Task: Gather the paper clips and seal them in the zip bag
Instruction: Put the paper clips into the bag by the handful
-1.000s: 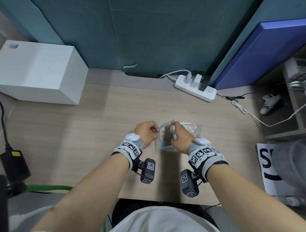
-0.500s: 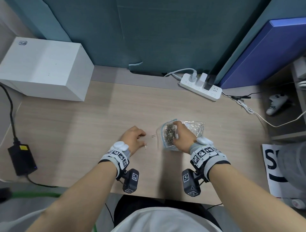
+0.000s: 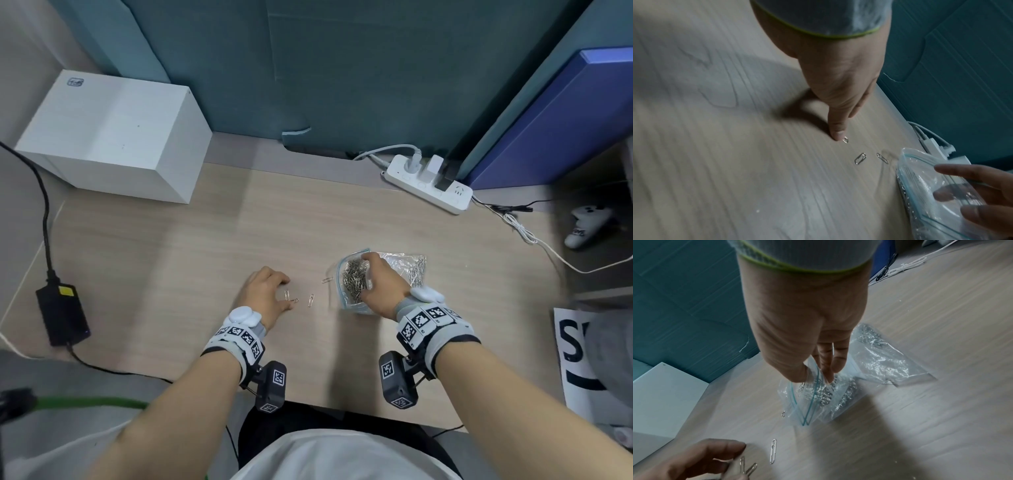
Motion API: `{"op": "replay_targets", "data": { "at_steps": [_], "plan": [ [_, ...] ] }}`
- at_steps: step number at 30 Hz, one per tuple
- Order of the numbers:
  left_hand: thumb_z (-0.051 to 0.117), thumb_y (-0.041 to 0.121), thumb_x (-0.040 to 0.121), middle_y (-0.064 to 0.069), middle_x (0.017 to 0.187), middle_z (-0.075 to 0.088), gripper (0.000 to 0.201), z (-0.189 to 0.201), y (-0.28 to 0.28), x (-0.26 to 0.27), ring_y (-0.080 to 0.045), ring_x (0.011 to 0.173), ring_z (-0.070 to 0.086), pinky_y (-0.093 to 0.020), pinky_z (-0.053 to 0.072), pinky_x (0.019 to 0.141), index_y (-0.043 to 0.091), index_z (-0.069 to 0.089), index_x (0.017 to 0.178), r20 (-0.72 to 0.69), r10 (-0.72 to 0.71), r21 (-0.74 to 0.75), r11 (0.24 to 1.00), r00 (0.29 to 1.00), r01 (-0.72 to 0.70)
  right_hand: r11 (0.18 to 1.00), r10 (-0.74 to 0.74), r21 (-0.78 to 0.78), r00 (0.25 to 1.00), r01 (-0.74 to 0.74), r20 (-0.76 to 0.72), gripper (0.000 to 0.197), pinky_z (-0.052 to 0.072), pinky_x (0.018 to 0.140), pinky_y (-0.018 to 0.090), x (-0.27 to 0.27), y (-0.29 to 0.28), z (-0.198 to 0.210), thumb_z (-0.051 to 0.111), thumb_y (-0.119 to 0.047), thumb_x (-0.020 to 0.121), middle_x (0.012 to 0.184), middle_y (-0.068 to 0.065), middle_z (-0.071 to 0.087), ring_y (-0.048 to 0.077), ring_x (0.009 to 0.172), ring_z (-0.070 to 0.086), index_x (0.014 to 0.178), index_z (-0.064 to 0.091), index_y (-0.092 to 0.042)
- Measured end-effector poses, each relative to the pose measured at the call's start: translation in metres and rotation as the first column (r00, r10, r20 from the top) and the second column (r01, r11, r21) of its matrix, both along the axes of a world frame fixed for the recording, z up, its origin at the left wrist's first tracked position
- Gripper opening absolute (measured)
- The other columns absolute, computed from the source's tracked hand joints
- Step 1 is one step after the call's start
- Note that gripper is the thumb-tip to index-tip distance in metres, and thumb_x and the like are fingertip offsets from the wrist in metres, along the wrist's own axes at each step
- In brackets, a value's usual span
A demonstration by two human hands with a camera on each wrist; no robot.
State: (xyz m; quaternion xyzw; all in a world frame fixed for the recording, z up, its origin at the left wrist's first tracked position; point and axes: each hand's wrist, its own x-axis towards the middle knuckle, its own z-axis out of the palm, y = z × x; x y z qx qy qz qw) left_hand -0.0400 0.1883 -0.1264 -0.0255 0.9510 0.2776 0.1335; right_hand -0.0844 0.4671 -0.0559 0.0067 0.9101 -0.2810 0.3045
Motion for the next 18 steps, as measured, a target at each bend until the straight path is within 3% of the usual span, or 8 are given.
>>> {"op": "replay_targets", "data": {
  "at_steps": [6,12,18],
  "plan": [
    [0.081,0.014,0.079,0.014,0.091,0.060,0.024,-0.003,0.004,0.003,-0.014,0.083,0.063,-0.037,0.056,0.074,0.030,0.069,0.093,0.026,0.102,0.063,0.993,0.994,-0.103,1.000,0.015,0.003,1.000,-0.015,0.002,0.075,0.046,0.078,0.034,-0.002,-0.003,0.000,0.062,-0.008,0.082,0.137,0.008,0.052,0.028,0.100,0.062,0.148,0.031,-0.025],
    [0.069,0.006,0.087,0.005,0.096,0.064,0.026,-0.004,0.028,-0.010,-0.022,0.084,0.065,-0.037,0.057,0.069,0.028,0.069,0.102,-0.032,0.020,0.008,1.000,0.999,-0.019,1.000,0.021,-0.009,1.000,-0.021,-0.014,0.074,0.053,0.085,0.042,-0.001,0.000,0.000,0.061,-0.007,0.081,0.128,0.007,0.054,0.027,0.095,0.061,0.147,0.032,-0.025],
    [0.062,0.003,0.086,0.005,0.101,0.061,0.034,-0.009,0.055,-0.024,-0.022,0.087,0.064,-0.039,0.057,0.071,0.032,0.062,0.104,-0.057,-0.005,0.030,1.000,0.998,0.006,1.000,0.004,-0.012,1.000,-0.004,-0.009,0.076,0.052,0.089,0.040,0.002,0.009,0.000,0.062,-0.006,0.082,0.132,0.008,0.054,0.027,0.103,0.061,0.149,0.031,-0.026]
  ]
}}
